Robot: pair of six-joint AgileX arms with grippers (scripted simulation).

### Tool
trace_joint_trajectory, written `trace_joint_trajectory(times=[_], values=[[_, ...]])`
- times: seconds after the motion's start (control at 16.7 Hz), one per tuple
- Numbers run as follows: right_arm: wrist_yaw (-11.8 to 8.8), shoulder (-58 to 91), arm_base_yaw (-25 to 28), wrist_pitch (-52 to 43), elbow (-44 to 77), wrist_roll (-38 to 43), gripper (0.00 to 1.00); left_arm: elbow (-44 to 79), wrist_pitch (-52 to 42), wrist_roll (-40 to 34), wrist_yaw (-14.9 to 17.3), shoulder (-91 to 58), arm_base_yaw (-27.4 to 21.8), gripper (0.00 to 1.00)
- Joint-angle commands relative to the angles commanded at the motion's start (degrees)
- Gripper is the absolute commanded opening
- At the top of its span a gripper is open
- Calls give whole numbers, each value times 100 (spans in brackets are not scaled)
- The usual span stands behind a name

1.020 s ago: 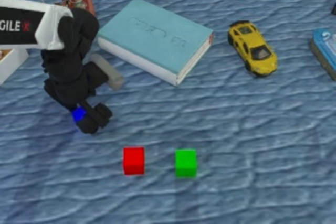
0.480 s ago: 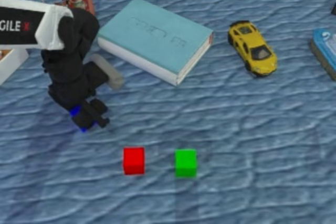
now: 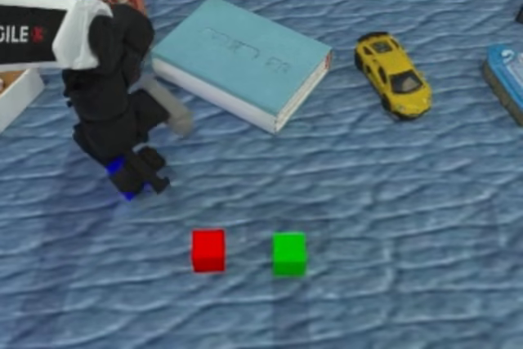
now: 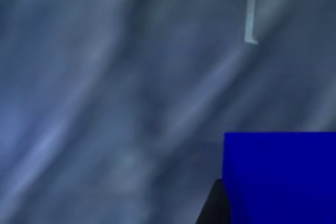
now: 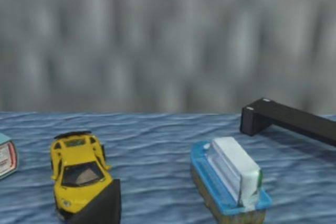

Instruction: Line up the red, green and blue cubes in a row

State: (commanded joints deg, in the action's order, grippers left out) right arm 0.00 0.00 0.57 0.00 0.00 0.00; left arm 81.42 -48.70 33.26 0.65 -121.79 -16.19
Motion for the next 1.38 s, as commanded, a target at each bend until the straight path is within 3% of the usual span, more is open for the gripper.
trace_joint_trajectory(times=[0.3, 0.78, 0.96, 1.38], values=[[0, 0, 0, 0, 0, 0, 100, 564, -1039, -27, -7, 415, 91, 0], [0, 0, 0, 0, 0, 0, 100, 841, -1245, 16, -8, 341, -141, 0], [0, 0, 0, 0, 0, 0, 100, 1552, -1577, 101, 1, -57, -859, 0], [0, 0, 0, 0, 0, 0, 100, 3633, -2570, 294, 24, -1167, -3233, 0]])
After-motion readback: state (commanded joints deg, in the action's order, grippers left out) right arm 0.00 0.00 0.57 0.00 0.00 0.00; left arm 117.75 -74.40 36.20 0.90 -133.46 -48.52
